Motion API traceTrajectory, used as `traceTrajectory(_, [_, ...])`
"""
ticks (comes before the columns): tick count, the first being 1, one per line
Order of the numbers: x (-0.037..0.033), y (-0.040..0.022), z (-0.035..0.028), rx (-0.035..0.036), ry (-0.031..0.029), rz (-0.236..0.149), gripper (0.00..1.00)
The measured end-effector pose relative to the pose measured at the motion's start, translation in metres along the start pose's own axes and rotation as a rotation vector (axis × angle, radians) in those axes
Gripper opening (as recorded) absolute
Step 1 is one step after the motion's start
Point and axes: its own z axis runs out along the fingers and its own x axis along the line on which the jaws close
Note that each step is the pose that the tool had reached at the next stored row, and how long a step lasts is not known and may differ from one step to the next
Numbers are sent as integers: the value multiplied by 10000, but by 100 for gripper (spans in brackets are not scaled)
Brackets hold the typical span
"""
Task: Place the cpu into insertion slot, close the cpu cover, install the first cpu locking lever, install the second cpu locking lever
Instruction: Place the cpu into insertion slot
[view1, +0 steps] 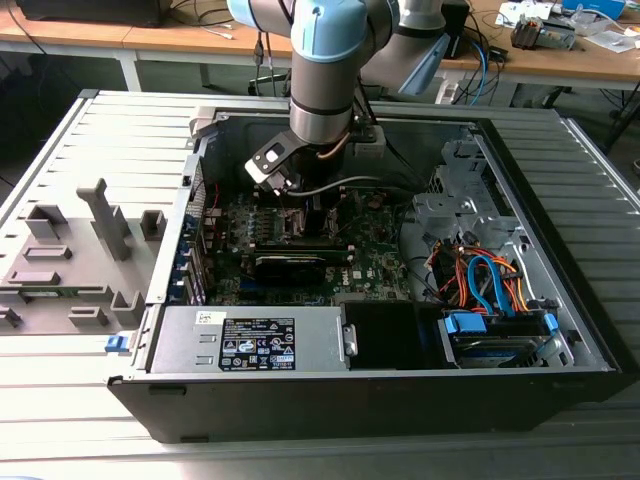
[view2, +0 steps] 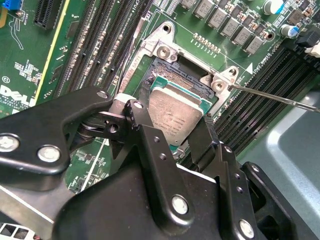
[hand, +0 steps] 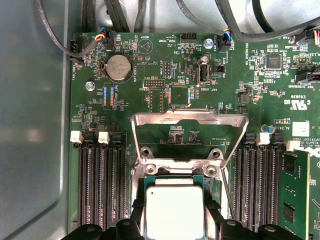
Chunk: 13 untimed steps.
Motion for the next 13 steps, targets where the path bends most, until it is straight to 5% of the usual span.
traceTrajectory(13, [0, 0, 20, 1, -26, 0, 55])
